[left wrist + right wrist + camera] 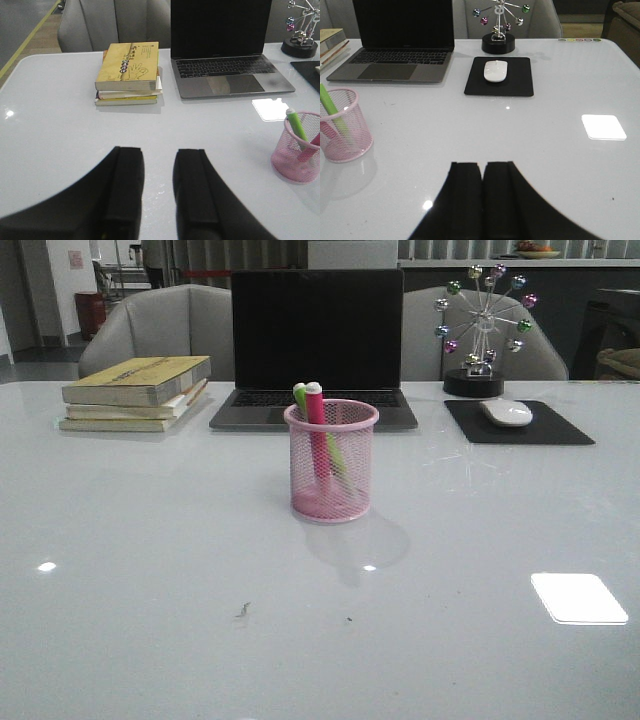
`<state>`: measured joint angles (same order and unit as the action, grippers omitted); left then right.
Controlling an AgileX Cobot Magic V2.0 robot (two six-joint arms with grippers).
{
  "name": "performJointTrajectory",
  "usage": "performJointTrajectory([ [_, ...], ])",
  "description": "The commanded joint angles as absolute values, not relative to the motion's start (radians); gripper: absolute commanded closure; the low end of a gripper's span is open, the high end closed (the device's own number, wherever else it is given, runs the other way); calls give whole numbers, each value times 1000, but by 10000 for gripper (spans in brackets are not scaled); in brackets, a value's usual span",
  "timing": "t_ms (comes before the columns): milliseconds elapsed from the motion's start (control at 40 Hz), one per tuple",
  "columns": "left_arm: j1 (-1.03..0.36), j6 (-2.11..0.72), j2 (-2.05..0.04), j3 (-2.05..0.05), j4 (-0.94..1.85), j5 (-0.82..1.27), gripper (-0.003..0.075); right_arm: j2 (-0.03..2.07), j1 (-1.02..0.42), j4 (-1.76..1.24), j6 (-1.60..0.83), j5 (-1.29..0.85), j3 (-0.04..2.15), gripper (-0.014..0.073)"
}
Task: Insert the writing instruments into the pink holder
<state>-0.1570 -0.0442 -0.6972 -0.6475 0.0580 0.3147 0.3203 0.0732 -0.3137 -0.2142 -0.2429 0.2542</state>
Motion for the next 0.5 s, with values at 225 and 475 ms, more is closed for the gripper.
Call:
performJointTrajectory([
  [225, -156, -34, -695, -677, 68, 239, 474, 103, 77, 0, 36, -104, 143, 572],
  [475, -156, -34, -695, -677, 68, 239, 474, -7, 77, -29, 37, -86, 31, 572],
])
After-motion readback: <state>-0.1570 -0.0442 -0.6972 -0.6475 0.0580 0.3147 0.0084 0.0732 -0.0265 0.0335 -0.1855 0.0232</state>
